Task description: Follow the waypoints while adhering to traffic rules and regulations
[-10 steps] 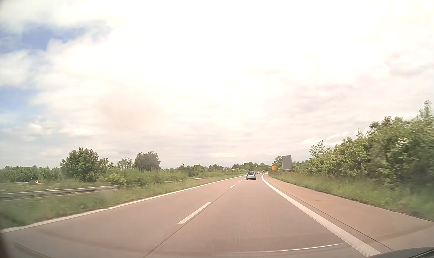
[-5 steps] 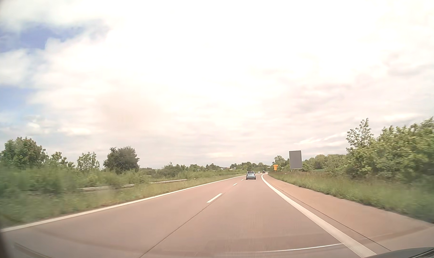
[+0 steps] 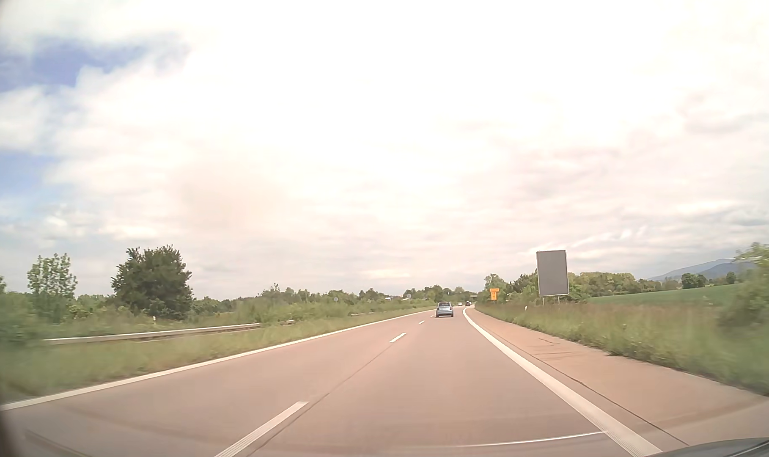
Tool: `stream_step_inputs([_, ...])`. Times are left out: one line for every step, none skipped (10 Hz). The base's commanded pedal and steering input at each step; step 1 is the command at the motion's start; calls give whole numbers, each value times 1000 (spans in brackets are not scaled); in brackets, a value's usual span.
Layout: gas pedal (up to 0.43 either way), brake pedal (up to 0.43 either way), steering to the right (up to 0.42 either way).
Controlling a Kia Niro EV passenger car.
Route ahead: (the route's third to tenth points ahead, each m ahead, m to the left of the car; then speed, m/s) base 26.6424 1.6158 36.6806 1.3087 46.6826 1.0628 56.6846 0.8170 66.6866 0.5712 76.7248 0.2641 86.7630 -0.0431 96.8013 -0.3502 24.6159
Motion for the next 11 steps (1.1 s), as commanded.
stream_step_inputs([189,0,3])
stream_step_inputs([189,0,3])
stream_step_inputs([189,0,2])
stream_step_inputs([189,0,3])
stream_step_inputs([189,0,2])
stream_step_inputs([189,0,3])
stream_step_inputs([189,0,2])
stream_step_inputs([189,0,2])
stream_step_inputs([189,0,3])
stream_step_inputs([189,0,2])
stream_step_inputs([189,0,2])
